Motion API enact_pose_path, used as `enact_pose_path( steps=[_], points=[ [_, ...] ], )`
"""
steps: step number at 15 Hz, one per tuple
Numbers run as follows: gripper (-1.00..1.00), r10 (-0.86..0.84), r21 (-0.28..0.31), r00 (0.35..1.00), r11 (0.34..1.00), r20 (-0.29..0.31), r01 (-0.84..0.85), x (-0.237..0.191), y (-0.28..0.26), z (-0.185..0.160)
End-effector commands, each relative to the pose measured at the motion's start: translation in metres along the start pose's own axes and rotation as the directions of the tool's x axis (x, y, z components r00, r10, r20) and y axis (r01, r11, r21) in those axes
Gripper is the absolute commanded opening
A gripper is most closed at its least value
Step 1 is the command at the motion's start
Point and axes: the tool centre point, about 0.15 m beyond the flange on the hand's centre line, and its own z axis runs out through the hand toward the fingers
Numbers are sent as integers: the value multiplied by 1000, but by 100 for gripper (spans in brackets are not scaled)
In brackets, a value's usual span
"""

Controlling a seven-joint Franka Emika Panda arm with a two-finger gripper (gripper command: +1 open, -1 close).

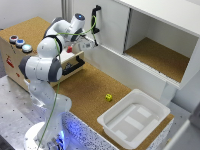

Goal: Store the grasped pink object in the drawer

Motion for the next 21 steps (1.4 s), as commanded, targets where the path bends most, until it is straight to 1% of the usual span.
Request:
enact_pose_path(
  steps=[1,3,4,7,8,9,11,12,13,15,17,19,20,21],
  points=[
    [-100,-136,6,991,991,1,136,31,4,57],
    [-100,-155,14,988,988,2,155,34,8,69],
    [-100,-151,21,989,988,13,150,34,11,78],
    [-100,-114,11,993,993,29,114,33,27,94],
    [100,-102,-1,995,995,23,102,34,30,92],
    [100,-98,-13,995,995,7,99,34,30,85],
    [100,-102,-17,994,995,-34,102,36,23,61],
    [100,-108,-28,993,994,-45,107,37,16,47],
    [100,-129,-47,990,991,-57,127,34,7,30],
    [100,-106,-56,991,993,-83,102,22,1,2],
    [100,-66,-82,993,995,-94,58,9,1,-25],
    [100,-17,-117,996,993,-92,6,-3,5,-50],
    [100,15,-141,996,990,-90,-28,-11,6,-64],
    [100,37,-181,996,982,-76,-50,-17,4,-73]
  ],
)
